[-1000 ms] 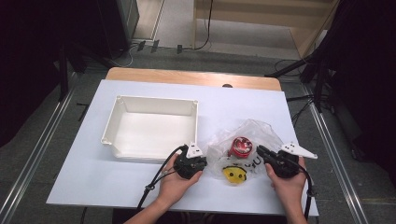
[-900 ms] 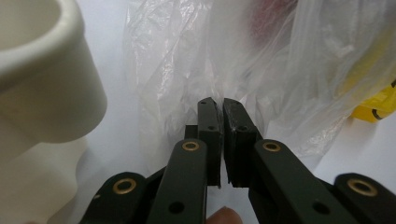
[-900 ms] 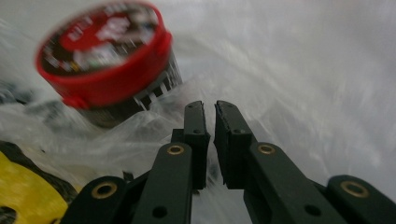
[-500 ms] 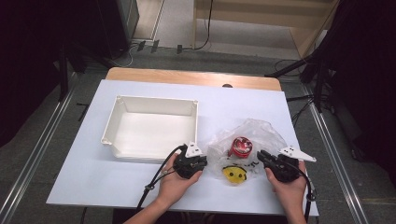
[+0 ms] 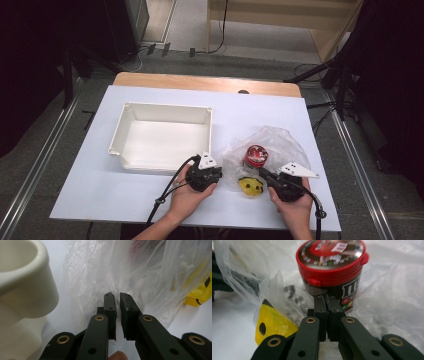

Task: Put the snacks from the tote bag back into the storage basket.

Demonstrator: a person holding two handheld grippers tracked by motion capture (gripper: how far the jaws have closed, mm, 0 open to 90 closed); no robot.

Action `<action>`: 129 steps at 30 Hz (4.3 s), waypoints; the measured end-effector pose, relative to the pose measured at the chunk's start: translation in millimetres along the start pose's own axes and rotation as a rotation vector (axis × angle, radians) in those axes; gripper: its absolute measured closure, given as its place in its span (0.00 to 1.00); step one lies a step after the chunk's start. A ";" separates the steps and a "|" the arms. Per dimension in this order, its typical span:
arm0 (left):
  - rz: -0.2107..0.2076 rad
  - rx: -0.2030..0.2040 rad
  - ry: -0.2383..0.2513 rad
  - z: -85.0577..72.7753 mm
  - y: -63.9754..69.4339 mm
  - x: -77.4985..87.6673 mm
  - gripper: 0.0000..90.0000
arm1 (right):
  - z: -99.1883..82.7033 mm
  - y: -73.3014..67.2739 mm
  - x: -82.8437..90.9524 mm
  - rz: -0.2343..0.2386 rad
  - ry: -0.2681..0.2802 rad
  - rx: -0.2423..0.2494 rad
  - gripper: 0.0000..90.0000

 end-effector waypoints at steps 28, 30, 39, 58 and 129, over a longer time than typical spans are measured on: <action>0.004 -0.007 0.005 0.0 1.1 -0.2 0.93 | -3.2 -22.4 -20.0 0.093 -0.064 0.061 0.94; 0.005 -0.008 0.005 0.0 1.2 -0.3 0.93 | -5.9 -22.2 -25.2 0.091 -0.095 0.057 0.94; 0.005 -0.008 0.005 0.0 1.2 -0.3 0.93 | 2.7 -24.6 -11.7 0.066 0.007 0.061 0.77; 0.009 -0.020 0.003 0.2 1.6 -0.2 0.94 | 9.5 -11.5 5.7 -0.097 0.113 0.008 0.51; -0.078 -0.011 0.123 -6.7 0.9 24.4 0.40 | 61.0 -13.5 3.0 -0.102 0.162 -0.008 0.29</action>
Point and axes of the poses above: each handheld gripper's, and its own axes: x roughly backward along the jaws, z roughly out of its top, y roughly to its right, the point moved 2 cm from there along -x, roughly forward along the jaws, and after that the axes turned 13 degrees about z, right-handed, at the moved point
